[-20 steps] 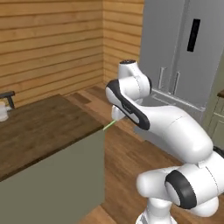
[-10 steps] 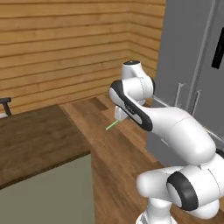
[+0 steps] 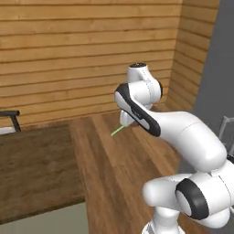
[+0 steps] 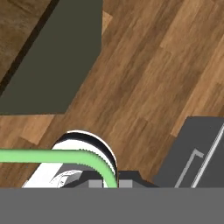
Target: Take a straw from the drawer in front and place it inside the glass cup on the dining counter.
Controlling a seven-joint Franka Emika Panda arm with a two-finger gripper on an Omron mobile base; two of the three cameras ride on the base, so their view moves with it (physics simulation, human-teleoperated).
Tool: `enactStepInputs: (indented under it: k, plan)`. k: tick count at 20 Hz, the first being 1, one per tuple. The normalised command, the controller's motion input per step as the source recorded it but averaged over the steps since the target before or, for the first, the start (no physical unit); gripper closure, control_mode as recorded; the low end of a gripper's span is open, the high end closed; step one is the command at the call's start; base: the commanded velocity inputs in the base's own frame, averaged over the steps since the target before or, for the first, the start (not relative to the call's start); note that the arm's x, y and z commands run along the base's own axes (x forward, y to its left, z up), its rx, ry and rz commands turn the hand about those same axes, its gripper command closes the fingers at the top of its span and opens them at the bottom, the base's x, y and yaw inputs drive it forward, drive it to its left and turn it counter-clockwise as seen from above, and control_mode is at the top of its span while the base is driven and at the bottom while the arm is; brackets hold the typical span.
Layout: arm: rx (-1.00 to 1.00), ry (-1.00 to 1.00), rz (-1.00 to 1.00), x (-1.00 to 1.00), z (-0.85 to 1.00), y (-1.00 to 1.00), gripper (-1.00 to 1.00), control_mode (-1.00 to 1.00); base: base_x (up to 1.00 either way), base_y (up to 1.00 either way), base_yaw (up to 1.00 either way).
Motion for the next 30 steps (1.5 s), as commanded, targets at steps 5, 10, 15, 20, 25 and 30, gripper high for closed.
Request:
enactStepInputs:
  k: [5, 10, 15, 20, 25, 30]
  plan:
    - [0.0, 0.0, 0.0, 0.0, 0.0, 0.0, 1.0, 1.0, 1.0, -0.09, 0.31]
    - [0.0, 0.0, 0.0, 0.0, 0.0, 0.0, 1.0, 1.0, 1.0, -0.05, 0.33]
    - [0.0, 0.0, 0.0, 0.0, 0.0, 0.0, 1.0, 1.0, 1.0, -0.23, 0.36]
    - [0.0, 0.0, 0.0, 0.0, 0.0, 0.0, 1.0, 1.0, 1.0, -0.27, 0.4]
    - [0.0, 0.0, 0.0, 0.0, 0.0, 0.0, 1.0, 1.0, 1.0, -0.33, 0.45]
    - [0.0, 0.0, 0.0, 0.0, 0.0, 0.0, 1.0, 1.0, 1.0, -0.33, 0.58]
